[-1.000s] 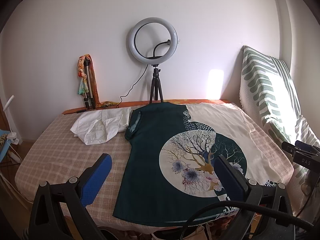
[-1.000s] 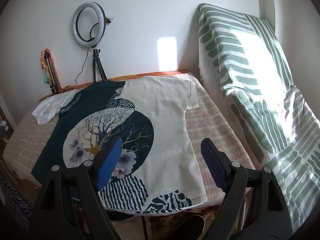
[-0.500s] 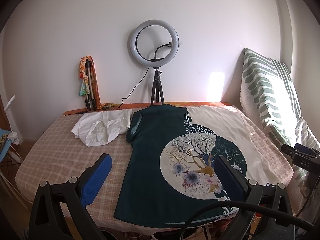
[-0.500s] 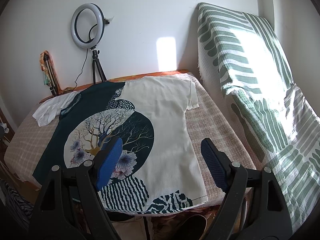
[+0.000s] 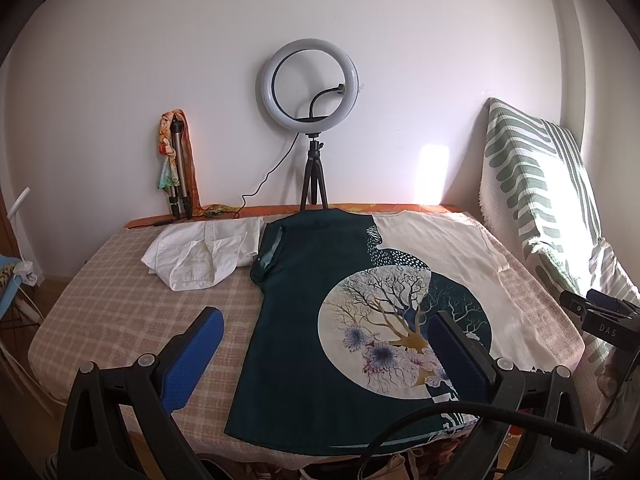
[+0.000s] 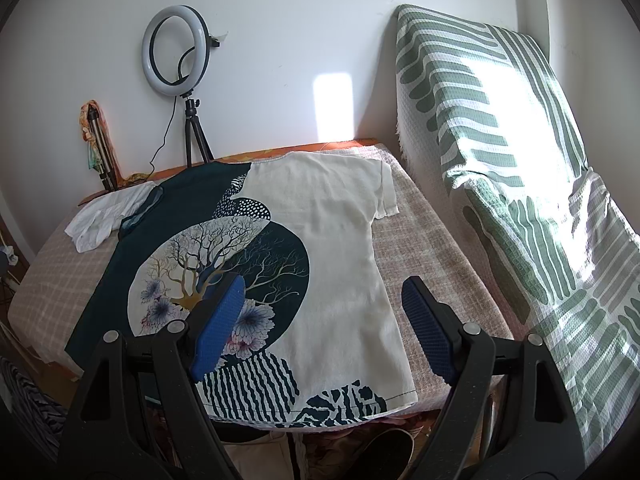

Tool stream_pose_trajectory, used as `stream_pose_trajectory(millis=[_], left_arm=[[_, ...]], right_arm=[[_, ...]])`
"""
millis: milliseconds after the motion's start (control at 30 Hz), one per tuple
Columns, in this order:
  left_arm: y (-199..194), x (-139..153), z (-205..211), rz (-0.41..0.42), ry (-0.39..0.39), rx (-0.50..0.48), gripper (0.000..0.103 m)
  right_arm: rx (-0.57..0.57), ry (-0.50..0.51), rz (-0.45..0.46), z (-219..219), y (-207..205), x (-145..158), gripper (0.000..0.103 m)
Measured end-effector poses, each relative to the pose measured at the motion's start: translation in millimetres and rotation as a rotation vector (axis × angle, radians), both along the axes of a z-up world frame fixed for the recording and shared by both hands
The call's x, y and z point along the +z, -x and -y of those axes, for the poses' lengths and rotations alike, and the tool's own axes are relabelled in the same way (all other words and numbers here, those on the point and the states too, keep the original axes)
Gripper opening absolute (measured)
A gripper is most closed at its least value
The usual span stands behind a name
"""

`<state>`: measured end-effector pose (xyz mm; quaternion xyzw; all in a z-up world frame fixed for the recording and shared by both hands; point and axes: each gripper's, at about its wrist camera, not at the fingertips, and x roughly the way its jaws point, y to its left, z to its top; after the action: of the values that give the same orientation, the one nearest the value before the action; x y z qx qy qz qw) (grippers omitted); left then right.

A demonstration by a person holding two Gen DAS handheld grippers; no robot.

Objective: Fold small clothes

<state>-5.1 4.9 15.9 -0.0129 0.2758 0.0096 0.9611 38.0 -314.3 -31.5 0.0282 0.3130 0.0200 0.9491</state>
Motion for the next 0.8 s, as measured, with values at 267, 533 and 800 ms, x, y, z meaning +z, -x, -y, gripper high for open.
stream_pose_trajectory(millis=[267, 533, 800], left_arm=[[1.2, -1.5, -0.5, 0.001, -0.001, -0.001, 0.103], [1.6, -2.4, -0.8, 0.001, -0.001, -0.001, 0.103], [1.4, -3.2, -1.6, -0.001, 0.001, 0.000, 0.103]], right_arm=[[0.000, -0.001, 0.000, -0.8, -0.4, -0.3, 0.083], [-0.001, 0.000, -0.001, -1.5, -0.8, -0.6, 0.083], [0.000, -0.002, -0.001, -2.3, -1.5, -1.1, 0.083]])
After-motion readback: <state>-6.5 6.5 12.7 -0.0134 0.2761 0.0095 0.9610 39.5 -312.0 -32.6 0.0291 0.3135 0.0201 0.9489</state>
